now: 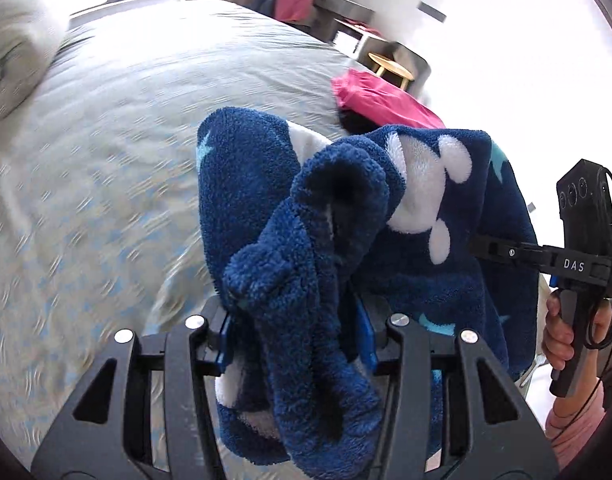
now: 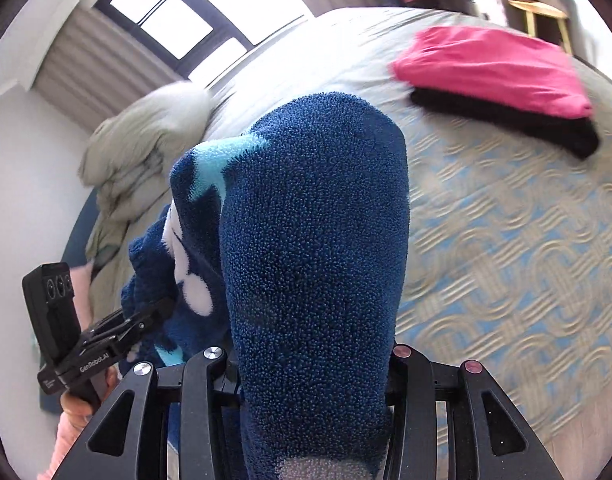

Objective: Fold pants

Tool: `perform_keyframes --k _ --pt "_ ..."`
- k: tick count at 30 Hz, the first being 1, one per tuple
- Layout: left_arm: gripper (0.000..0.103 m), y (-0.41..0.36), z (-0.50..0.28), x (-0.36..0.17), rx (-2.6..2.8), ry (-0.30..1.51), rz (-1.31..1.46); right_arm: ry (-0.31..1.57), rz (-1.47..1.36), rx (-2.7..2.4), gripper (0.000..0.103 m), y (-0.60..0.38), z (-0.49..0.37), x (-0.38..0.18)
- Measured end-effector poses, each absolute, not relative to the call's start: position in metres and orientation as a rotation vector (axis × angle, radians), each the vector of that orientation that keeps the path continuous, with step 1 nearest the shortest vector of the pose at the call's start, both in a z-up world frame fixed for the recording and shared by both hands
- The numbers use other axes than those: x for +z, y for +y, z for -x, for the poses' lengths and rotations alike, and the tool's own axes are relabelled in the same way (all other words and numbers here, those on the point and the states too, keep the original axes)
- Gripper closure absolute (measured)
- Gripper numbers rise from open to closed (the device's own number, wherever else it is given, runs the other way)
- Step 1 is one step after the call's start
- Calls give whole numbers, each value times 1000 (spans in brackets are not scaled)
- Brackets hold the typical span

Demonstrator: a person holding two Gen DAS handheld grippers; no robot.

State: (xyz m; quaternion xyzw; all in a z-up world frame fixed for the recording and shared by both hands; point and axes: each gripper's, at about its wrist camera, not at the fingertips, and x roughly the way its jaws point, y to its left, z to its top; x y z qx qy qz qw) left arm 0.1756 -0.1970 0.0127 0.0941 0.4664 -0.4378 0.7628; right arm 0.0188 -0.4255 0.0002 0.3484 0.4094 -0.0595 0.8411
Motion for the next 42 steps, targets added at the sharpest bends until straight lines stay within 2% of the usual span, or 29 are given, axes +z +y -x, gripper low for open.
perform_keyframes --k 2,3,4,6,8,9,13,20,32,36,42 --pt "52 -241 -182 10 -970 988 -255 853 -773 -180 58 -459 -16 -3" --pt "48 -261 -184 6 -969 962 -290 849 -784 -207 55 -473 -15 -6" --pt "41 -273 -188 0 -956 940 -327 848 -788 -235 52 -486 -16 -11" --pt "35 -300 -190 -24 -879 931 -429 888 -760 -345 36 -512 -21 -33" --pt "35 -309 -184 -43 -796 950 -497 988 -712 -572 32 -526 -23 -60" --pt "34 -303 -181 -46 -776 933 -495 994 -709 -625 27 -528 -19 -69" --pt "27 -279 -176 -37 -754 903 -477 885 -768 -587 26 -522 15 -66" --pt "27 -267 -138 6 -739 780 -489 773 -676 -557 26 -467 84 -31" --pt "26 -181 -46 41 -746 753 -423 788 -489 -529 26 -354 120 2" --pt "19 -152 -23 54 -717 741 -372 752 -433 -538 26 -326 129 23" --pt "18 -132 1 66 -731 739 -337 695 -396 -571 26 -294 145 49"
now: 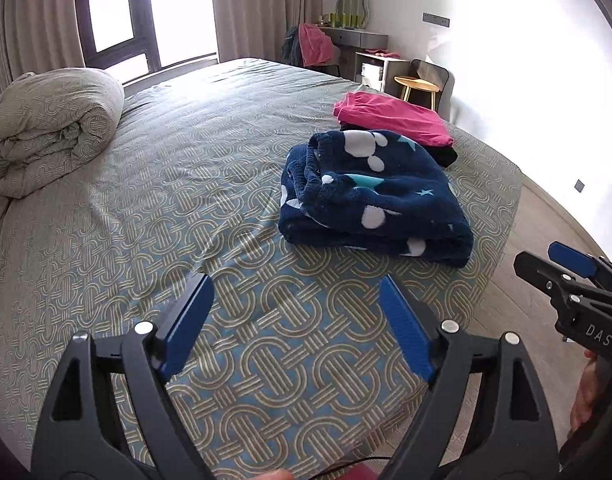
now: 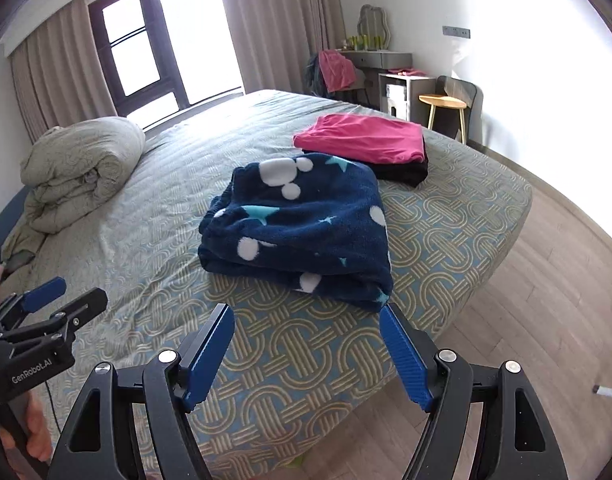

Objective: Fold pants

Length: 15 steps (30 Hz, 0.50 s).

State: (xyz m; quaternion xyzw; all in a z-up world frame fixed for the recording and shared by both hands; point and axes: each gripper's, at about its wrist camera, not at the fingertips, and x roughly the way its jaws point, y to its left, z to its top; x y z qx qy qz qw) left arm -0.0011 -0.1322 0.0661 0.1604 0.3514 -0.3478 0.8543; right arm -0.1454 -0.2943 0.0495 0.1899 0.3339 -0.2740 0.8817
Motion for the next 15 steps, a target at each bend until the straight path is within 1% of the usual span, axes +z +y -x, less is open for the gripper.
perform_keyframes --k 8,15 --pt "18 -126 13 79 -734 714 -318 673 -330 -582 25 -271 159 74" --pt "18 -127 18 80 -730 709 -325 671 -325 -582 24 -268 163 77"
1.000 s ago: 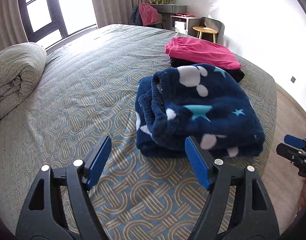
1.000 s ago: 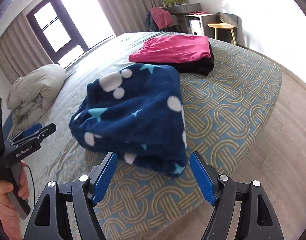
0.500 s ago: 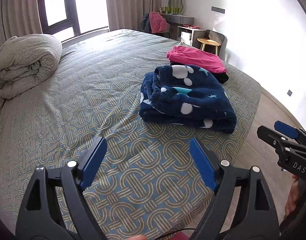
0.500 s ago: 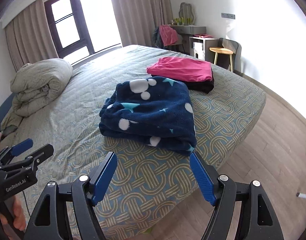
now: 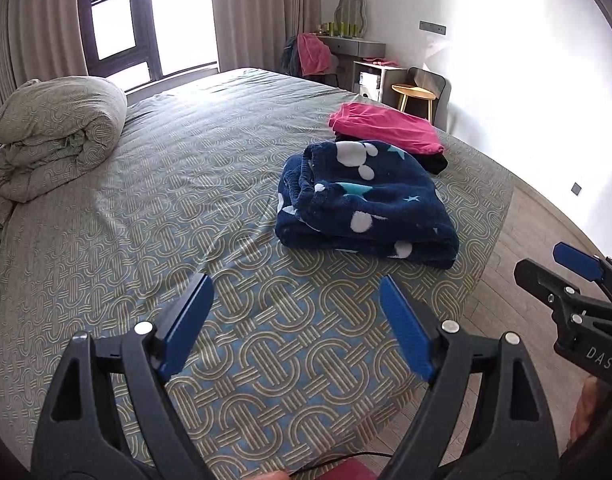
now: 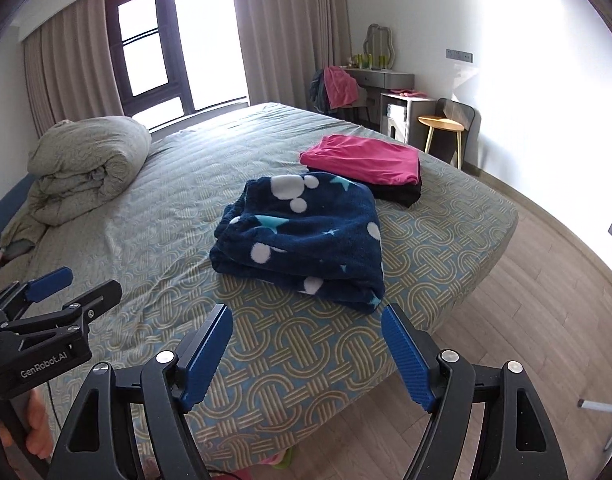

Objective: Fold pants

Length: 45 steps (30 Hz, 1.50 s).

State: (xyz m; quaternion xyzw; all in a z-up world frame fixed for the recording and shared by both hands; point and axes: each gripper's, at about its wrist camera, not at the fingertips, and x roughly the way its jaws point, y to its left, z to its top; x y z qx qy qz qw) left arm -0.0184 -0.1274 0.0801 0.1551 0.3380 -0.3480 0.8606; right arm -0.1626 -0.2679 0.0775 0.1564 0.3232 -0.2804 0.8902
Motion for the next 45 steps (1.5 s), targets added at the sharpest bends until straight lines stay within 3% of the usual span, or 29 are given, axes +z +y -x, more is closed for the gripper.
perform_keyframes --k 45 --pt "18 -137 18 76 -720 719 -354 712 -330 -585 24 -271 162 68"
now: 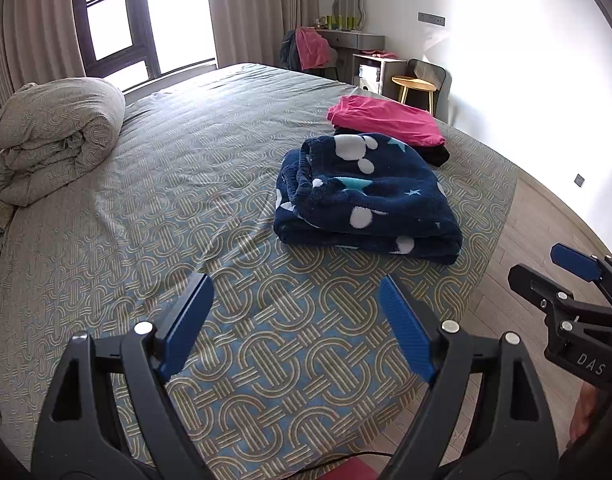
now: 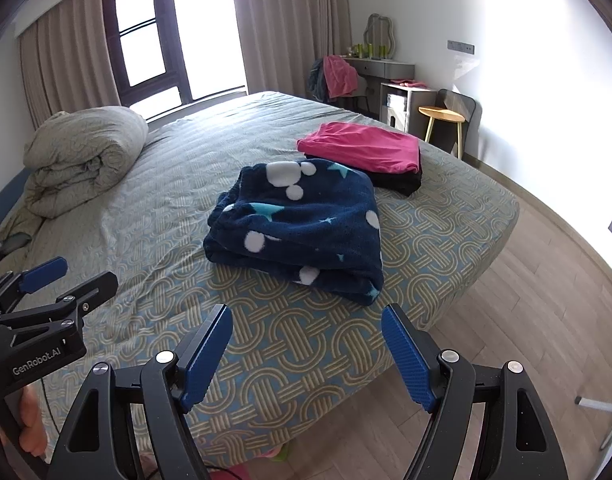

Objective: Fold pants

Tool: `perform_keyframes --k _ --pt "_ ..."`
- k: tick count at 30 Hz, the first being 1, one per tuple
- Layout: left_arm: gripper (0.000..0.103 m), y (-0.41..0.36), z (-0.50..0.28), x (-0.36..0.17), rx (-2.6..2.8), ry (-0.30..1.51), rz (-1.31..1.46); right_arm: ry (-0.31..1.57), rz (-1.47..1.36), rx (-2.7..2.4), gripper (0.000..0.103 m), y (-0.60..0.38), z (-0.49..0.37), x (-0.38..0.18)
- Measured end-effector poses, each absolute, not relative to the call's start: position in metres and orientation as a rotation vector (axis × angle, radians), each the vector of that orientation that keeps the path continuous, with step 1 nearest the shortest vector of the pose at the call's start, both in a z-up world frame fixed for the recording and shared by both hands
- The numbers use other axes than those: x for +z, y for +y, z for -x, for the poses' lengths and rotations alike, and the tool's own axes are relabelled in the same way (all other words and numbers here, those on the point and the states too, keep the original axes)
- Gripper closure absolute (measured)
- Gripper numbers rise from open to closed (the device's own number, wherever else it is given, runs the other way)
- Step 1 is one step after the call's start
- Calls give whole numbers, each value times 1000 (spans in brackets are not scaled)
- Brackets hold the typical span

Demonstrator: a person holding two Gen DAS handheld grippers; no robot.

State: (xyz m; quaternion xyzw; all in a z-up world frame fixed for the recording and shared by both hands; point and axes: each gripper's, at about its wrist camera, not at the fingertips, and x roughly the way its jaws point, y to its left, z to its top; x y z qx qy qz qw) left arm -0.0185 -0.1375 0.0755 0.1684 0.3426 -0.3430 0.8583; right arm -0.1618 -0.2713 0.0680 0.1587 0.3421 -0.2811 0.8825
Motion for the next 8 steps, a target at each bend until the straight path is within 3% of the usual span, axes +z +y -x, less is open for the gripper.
perform_keyframes --k 8 --pt "18 -137 20 76 -724 716 -359 714 -332 -586 24 -271 162 68"
